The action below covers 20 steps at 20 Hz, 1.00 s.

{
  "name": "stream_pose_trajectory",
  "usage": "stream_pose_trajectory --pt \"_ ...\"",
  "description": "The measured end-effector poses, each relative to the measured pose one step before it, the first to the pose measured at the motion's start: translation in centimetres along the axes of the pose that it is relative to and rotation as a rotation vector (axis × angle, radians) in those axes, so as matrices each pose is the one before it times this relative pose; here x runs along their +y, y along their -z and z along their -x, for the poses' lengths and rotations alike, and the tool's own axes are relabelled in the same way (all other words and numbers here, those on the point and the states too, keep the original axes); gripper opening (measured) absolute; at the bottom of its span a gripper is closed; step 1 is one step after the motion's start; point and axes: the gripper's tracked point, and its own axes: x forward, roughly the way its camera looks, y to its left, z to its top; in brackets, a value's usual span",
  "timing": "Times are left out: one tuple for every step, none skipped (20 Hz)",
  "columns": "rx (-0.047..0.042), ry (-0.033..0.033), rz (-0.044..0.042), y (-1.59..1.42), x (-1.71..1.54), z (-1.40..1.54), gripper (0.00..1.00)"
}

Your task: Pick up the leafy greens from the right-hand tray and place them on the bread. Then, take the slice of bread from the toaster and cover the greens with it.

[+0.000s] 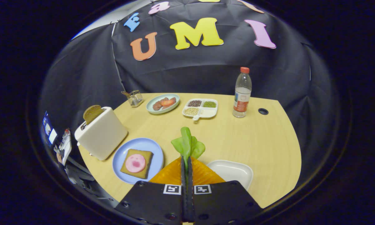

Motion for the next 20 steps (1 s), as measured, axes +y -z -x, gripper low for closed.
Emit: stream_pose_trajectory --pt "-0.00258 -0.01337 0.00712 -0.294 1.236 -0.052 0.01" --pt "-0.00244 -0.01156 0.00932 -0.291 1.313 -0.104 0.01" --pt "-0.00235 -0.00947 0.00739 -0.386 1.092 -0.168 0.01" --pt "-0.00242 -0.00669 0.01557 -0.196 1.154 -0.208 0.01" --pt "0.00162 0.00094 0.02303 -0.232 0.977 -0.375 0.0" --pt "0.00445 0.0013 0.02529 0.006 0.9 -0.402 0.0" --pt "0.00471 0.0058 0.02197 -0.052 0.803 -0.474 0.01" --pt "0.0127 0.02343 0.02869 0.181 0.342 -0.704 0.01" --pt "0.00869 0.01385 0.02652 0.22 0.206 -0.522 0.01" --pt "0.01535 0.01805 0.02739 0.275 0.243 -0.632 0.01" --pt "0.01458 0.02356 0.03113 0.347 0.003 -0.634 0.01" --pt "0.00933 0.02303 0.02875 0.289 -0.011 -0.553 0.01" --pt "0.00821 0.0125 0.01689 0.169 0.169 -0.428 0.01" --pt "0.00796 -0.00063 0.00213 0.291 0.532 -0.456 0.01" --pt "0.00976 -0.00177 -0.00142 0.185 0.456 -0.323 0.01" --pt "0.00744 0.00113 0.00175 0.185 0.324 -0.3 0.01" --pt "0.0034 -0.00859 -0.00345 0.026 0.577 -0.271 0.01" --pt "0.00391 -0.01076 -0.00783 0.128 0.716 -0.057 0.01" --pt "0.00536 -0.01515 -0.00875 0.071 0.78 -0.135 0.01" --pt "0.00401 -0.01204 -0.01 0.015 0.558 -0.151 0.01"
